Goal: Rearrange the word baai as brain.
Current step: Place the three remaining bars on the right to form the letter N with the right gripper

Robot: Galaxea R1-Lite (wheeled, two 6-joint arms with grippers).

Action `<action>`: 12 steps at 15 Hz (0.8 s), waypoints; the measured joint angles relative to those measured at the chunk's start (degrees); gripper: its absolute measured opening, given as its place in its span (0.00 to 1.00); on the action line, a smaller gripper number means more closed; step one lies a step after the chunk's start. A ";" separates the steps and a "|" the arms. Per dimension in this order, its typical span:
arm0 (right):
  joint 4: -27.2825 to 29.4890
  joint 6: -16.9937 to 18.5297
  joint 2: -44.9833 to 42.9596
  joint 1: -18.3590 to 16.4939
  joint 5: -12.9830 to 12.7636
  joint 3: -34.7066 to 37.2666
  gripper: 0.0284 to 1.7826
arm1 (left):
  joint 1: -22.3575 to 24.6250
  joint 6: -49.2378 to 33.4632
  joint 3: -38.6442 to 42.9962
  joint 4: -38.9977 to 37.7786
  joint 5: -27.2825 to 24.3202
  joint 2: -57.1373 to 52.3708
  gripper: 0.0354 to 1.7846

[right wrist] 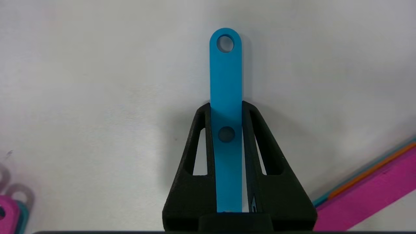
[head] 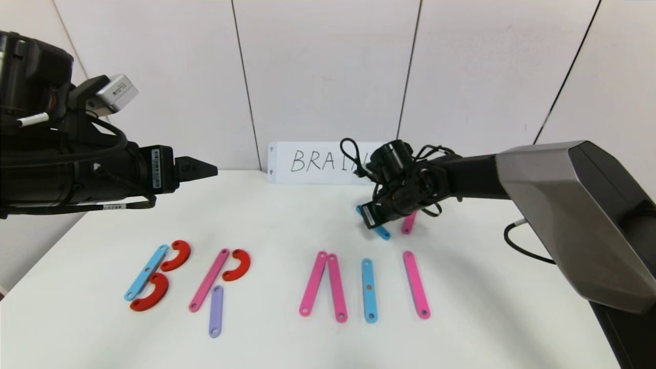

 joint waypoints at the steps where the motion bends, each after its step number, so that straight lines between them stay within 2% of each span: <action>1: 0.15 0.00 -0.22 -0.24 -0.29 -0.21 0.14 | 0.00 0.02 0.00 0.02 0.00 0.00 0.94; 4: 0.11 -0.17 -2.01 -1.46 -1.10 -0.68 0.14 | -0.02 0.00 0.02 0.06 -0.06 0.05 0.94; 7: 0.52 -0.28 -5.03 -2.34 -3.89 -1.18 0.14 | 0.00 0.00 0.06 0.09 -0.20 0.11 0.94; 12: 9.46 0.11 -13.07 -3.74 -4.55 0.84 0.14 | 0.00 0.02 0.06 0.09 -0.79 -0.02 0.94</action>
